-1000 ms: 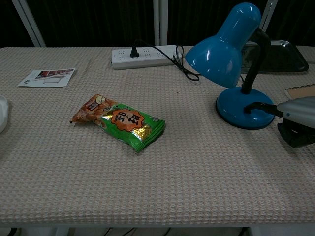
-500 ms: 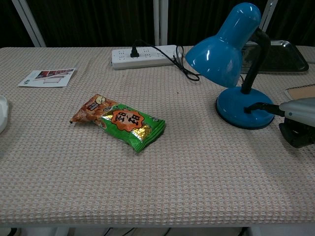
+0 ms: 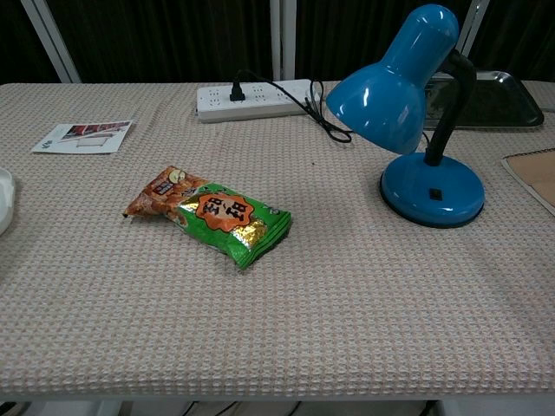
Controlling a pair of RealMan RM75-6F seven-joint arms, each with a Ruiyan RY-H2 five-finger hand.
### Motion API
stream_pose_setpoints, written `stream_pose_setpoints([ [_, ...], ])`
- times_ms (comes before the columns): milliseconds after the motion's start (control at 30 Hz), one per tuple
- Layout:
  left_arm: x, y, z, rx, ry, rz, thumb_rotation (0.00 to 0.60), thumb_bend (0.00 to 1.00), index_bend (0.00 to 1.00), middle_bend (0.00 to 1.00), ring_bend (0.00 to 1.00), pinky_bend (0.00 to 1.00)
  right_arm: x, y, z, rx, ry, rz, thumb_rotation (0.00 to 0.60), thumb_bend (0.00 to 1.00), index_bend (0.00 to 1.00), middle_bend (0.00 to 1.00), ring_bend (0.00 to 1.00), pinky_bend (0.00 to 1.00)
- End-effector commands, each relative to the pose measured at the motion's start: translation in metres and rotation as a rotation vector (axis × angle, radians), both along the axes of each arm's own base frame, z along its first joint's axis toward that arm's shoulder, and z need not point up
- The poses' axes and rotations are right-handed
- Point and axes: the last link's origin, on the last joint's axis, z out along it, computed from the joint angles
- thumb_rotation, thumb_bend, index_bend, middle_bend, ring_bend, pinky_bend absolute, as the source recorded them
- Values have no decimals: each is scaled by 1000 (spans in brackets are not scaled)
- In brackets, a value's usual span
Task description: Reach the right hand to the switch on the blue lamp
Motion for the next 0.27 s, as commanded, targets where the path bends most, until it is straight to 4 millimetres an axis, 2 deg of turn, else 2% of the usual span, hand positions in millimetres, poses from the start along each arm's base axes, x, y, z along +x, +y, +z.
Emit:
stream_pose_setpoints([
  [33, 1, -1, 0, 0, -1, -1, 600, 0, 4, 0, 0, 0, -29, 39, 34, -127, 9, -72, 600, 1, 0, 0, 0, 159],
  [100, 2, 0, 0, 1, -1, -4, 600, 0, 4, 0, 0, 0, -35, 49, 43, -165, 9, -116, 600, 0, 0, 0, 0, 39],
  [133, 2, 0, 0, 1, -1, -5, 600, 0, 4, 0, 0, 0, -37, 53, 46, -177, 4, -128, 600, 0, 0, 0, 0, 16],
  [267, 2, 0, -1, -2, 0, -4, 600, 0, 4, 0, 0, 0, -44, 60, 51, -203, -24, -155, 600, 0, 0, 0, 0, 0],
])
